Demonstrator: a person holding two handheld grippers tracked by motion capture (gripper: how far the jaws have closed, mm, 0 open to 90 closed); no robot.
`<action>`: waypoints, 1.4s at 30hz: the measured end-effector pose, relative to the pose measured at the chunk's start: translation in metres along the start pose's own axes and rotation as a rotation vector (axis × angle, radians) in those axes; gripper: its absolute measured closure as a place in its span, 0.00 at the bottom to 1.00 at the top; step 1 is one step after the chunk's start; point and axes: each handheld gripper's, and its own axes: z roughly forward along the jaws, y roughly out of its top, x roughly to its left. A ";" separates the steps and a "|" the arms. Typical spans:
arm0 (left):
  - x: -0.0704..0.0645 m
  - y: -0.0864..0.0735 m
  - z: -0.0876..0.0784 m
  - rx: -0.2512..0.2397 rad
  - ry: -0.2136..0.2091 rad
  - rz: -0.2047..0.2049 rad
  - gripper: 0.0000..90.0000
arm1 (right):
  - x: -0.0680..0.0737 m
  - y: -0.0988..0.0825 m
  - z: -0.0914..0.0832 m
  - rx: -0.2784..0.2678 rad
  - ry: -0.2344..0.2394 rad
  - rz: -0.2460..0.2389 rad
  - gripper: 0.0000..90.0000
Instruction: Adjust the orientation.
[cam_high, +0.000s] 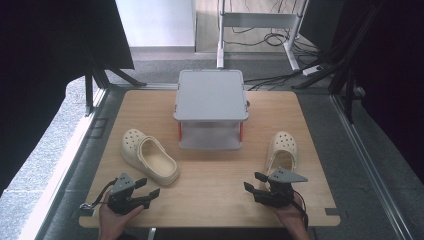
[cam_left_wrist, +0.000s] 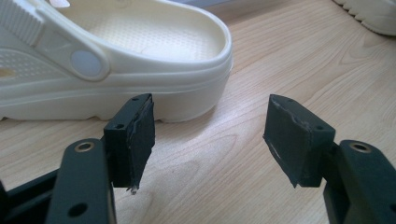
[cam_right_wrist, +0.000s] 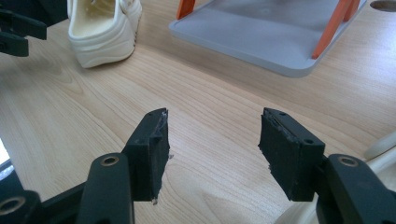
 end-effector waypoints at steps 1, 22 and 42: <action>0.000 0.000 0.000 0.000 0.000 0.000 0.38 | 0.000 0.000 0.000 0.000 0.000 0.000 0.47; -0.005 0.003 -0.001 -0.002 -0.001 0.006 0.38 | 0.015 0.044 0.020 0.006 0.058 -0.072 0.50; -0.004 0.002 -0.002 0.028 0.042 0.035 0.37 | 0.039 0.115 0.099 0.131 0.201 -0.188 0.55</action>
